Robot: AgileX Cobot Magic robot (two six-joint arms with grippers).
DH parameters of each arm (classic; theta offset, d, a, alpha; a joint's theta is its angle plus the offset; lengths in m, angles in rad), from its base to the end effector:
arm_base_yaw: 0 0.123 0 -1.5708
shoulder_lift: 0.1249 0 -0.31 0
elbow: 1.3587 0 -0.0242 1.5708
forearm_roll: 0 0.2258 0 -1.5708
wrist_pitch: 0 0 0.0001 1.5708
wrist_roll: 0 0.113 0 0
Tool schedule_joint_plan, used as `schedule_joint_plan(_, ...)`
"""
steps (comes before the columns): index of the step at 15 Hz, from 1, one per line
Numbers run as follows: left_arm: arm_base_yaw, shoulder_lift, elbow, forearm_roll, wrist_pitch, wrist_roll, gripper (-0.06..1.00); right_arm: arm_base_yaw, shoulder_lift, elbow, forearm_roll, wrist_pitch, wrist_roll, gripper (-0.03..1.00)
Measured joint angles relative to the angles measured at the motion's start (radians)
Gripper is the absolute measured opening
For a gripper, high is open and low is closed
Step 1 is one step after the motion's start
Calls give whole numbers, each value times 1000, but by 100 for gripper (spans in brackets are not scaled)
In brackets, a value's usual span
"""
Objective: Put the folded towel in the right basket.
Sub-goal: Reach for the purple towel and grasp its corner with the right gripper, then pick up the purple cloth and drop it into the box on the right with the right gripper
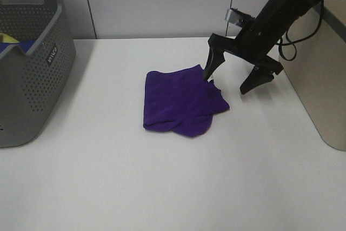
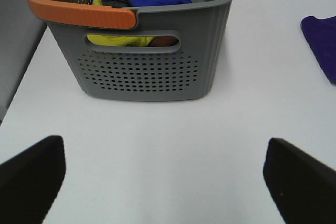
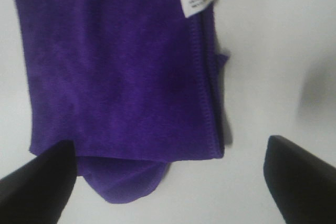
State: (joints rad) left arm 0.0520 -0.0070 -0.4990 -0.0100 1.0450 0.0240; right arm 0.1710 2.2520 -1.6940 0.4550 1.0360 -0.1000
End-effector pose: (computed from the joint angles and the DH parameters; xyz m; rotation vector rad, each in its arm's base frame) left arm -0.0324 -0.0027 0.2563 -0.0279 2.0226 0.0362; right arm 0.4337 0.1183 0.1528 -0.0738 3.0308 0.6145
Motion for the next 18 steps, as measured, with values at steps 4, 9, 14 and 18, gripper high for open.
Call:
schedule_joint_plan(4,0,0,0,0,0,0,99,-4,67,-1,6,-18,22,93)
schedule_joint_plan(9,0,0,0,0,0,0,99,45,90,-11,45,-22,33,92)
schedule_joint_plan(14,0,0,0,0,0,0,99,227,143,-27,81,-174,134,77)
schedule_joint_plan(18,0,0,0,0,0,0,99,305,192,-35,121,-311,191,14)
